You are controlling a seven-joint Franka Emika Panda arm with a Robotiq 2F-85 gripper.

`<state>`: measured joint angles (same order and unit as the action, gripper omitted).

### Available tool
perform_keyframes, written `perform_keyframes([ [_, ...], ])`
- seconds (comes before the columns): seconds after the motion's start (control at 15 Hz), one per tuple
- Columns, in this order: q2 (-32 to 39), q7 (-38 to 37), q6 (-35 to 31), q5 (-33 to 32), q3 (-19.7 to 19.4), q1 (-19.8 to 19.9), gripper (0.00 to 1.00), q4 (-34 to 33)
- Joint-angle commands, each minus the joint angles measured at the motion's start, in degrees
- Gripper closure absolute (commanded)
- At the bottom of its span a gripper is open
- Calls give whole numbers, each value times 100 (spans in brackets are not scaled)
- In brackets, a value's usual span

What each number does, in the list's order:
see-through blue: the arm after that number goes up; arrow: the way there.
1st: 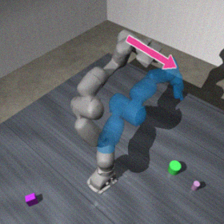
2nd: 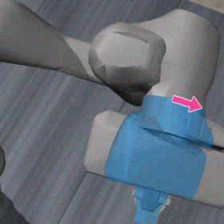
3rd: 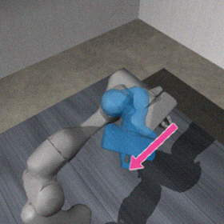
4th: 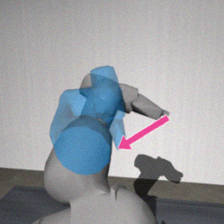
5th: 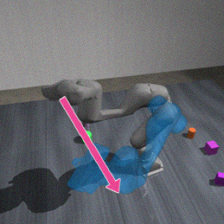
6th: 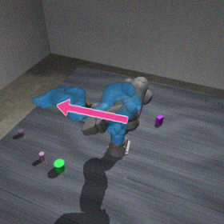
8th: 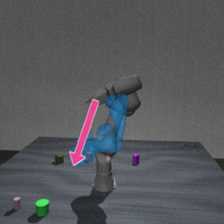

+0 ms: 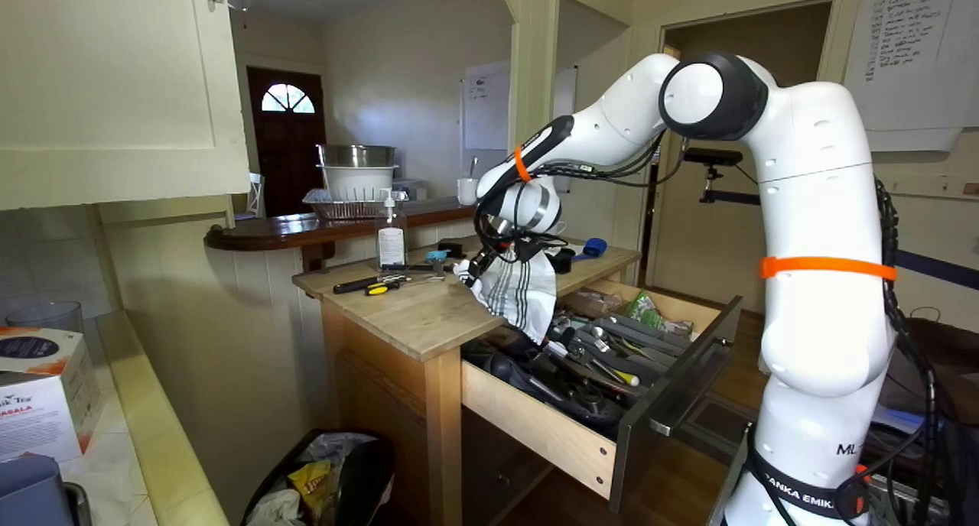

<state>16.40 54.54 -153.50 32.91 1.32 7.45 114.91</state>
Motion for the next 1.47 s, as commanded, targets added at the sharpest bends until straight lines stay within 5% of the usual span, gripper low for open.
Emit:
perform_keyframes([
  [0.0,314,360,-325,-566,259,86,99,-288],
  [0.87,1291,71,-1099,-2173,745,-5,99,-1302],
  [0.93,1355,-60,-1134,-2205,771,-3,69,-1379],
  [1.0,1393,-131,-1193,-2210,830,32,68,-1427],
  [1.4,899,-1179,-825,-1415,1080,339,24,-1184],
])
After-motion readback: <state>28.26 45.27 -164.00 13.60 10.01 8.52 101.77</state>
